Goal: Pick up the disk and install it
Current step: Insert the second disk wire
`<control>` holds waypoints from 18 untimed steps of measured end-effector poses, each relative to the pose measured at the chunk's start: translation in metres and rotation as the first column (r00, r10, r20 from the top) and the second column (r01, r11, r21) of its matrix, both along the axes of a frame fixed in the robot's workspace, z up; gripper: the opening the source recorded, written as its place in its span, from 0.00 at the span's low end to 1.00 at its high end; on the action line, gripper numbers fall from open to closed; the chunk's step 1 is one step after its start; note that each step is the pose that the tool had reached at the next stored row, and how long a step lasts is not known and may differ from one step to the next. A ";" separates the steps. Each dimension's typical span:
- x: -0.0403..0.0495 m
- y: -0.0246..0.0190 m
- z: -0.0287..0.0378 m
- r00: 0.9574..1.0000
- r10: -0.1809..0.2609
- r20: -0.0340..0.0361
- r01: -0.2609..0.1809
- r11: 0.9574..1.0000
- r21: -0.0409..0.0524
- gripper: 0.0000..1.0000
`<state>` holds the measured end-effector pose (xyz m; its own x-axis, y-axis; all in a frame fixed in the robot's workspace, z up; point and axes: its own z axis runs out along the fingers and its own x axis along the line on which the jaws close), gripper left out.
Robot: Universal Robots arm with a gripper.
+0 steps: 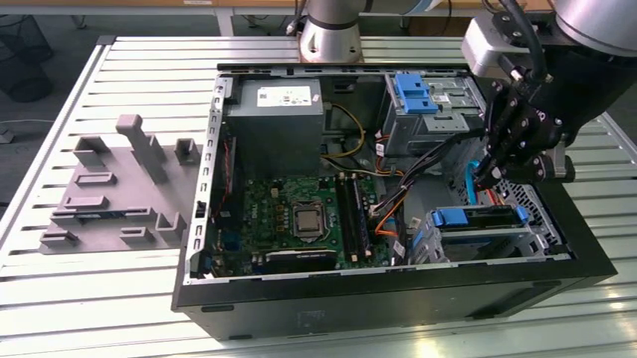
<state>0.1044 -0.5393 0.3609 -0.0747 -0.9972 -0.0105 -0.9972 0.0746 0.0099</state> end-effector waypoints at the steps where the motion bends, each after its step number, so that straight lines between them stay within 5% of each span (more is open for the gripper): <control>1: 0.0000 -0.0009 -0.0020 1.000 0.000 0.000 0.000 1.000 0.000 0.16; 16: 0.0000 -0.0017 -0.0045 1.000 0.000 0.000 0.000 1.000 0.000 0.16; 18: 0.0000 -0.0021 -0.0047 1.000 0.000 0.000 0.000 1.000 0.010 0.16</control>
